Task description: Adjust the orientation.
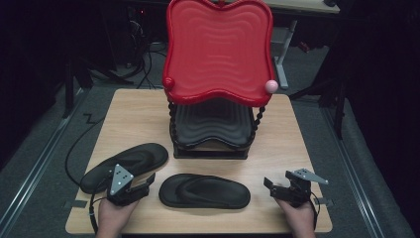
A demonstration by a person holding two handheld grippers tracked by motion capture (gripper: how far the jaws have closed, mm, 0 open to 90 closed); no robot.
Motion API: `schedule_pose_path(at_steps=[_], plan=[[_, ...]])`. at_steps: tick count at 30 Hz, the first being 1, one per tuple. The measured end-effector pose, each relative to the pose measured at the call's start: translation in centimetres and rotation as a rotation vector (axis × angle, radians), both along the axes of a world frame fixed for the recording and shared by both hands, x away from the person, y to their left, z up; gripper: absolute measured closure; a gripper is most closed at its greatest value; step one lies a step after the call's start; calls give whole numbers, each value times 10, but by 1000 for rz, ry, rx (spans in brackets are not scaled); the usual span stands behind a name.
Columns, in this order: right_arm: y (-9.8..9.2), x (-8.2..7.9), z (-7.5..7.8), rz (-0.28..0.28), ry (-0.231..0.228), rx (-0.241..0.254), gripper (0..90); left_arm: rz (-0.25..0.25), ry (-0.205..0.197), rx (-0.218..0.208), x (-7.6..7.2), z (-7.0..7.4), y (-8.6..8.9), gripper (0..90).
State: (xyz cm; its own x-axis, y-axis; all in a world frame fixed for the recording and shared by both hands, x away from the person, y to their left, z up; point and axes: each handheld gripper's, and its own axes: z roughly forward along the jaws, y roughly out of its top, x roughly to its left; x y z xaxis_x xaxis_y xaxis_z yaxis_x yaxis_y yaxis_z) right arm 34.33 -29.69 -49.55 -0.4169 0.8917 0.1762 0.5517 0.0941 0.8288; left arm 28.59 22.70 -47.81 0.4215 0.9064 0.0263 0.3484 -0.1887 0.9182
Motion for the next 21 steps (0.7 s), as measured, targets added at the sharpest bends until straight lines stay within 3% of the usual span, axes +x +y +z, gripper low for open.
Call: schedule_pose_path(at_steps=[11, 16, 21], plan=[[-1, 3, -1, -6, 5, 4, 29, 107, 31, 1, 4, -4, 38, 338], [-3, 3, -2, -11, 14, 8, 37, 119, 77, -6, 9, -10, 43, 342], [-4, 3, -1, -9, 11, 10, 44, 125, 123, -8, 12, -13, 46, 420]])
